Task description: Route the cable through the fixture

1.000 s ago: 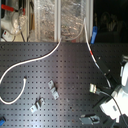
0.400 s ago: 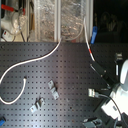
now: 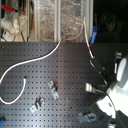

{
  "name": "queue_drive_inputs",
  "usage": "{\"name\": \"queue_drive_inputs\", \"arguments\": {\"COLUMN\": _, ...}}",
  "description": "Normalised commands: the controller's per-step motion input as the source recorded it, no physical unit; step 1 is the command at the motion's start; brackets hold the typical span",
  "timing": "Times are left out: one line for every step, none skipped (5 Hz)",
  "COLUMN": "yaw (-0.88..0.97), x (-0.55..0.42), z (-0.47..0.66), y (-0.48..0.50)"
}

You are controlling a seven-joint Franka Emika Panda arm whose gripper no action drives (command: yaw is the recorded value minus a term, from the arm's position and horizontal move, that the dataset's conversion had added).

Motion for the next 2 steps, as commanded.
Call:
{"name": "queue_drive_inputs", "arguments": {"yaw": 0.04, "x": -0.081, "z": 0.0, "y": 0.04}}
{"name": "queue_drive_inputs", "arguments": {"yaw": 0.0, "x": 0.018, "z": 0.0, "y": -0.025}}
